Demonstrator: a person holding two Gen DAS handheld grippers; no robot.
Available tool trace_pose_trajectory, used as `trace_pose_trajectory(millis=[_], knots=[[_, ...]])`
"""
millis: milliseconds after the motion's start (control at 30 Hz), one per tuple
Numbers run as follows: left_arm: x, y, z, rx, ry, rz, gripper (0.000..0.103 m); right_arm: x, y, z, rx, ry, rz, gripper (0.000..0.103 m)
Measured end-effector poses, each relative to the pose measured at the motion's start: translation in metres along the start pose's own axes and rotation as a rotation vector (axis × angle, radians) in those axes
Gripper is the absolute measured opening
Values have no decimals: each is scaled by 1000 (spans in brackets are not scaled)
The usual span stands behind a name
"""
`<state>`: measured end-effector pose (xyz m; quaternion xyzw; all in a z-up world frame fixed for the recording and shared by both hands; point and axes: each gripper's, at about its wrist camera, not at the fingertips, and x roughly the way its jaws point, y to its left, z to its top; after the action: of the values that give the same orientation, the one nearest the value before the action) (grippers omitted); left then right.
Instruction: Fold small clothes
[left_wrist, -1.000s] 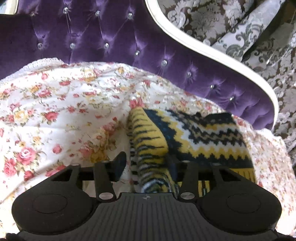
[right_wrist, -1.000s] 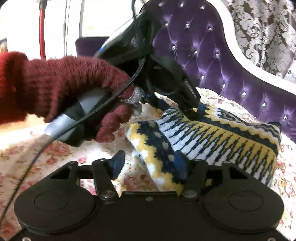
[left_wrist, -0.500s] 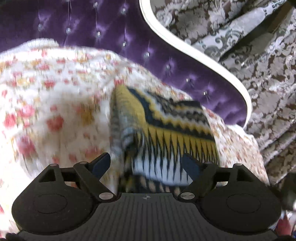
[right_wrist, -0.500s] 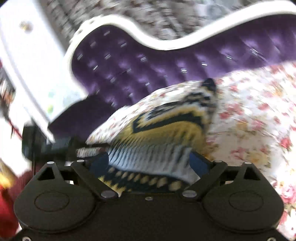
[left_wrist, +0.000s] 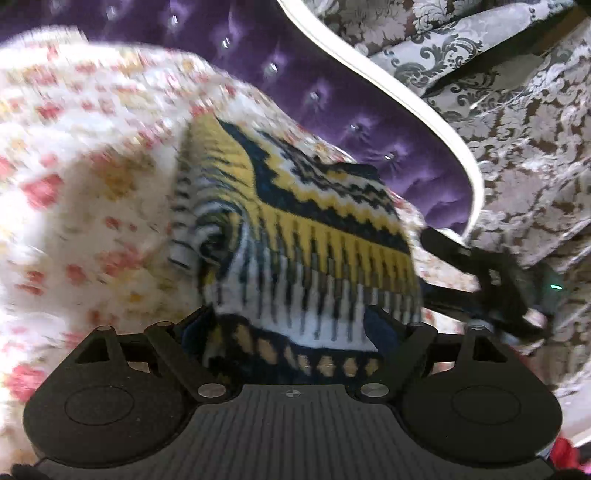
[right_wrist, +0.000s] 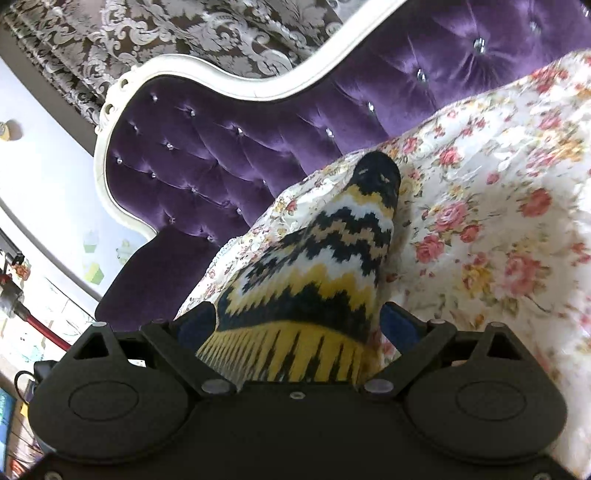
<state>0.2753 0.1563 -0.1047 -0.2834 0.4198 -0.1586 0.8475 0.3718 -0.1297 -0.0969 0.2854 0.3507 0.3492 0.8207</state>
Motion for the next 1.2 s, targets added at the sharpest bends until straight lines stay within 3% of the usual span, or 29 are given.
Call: trace_pose_trajectory(millis=[133,167,200,267,367,600,833,1000,1200], knots=[[8,1,1,-17,8,-47,82,17,-9,2,3,39,2,65],[10,1,1,-24,10,-58,74,19,-12,2,10,40,-1,61],[11,3,2,-36,12,-67,55,19,-15,1,20,35,3,57],[13,7,3,-75,19,-94,33,16,-18,-1,41,22,0,52],[13,10,2,-149,36,-176,32,7,-15,-6,83,18,-16,50],[-6,-18,-22,-120,103,-221,32,-31,-5,-28,130,58,-77,49],[-52,-49,-82,-102,205,-298,32,-103,10,-80,146,109,-100,49],[-86,-73,-129,-100,282,-354,38,-151,26,-123,156,160,-80,50],[-120,-78,-178,-111,296,-363,39,-191,43,-166,182,181,-45,52]])
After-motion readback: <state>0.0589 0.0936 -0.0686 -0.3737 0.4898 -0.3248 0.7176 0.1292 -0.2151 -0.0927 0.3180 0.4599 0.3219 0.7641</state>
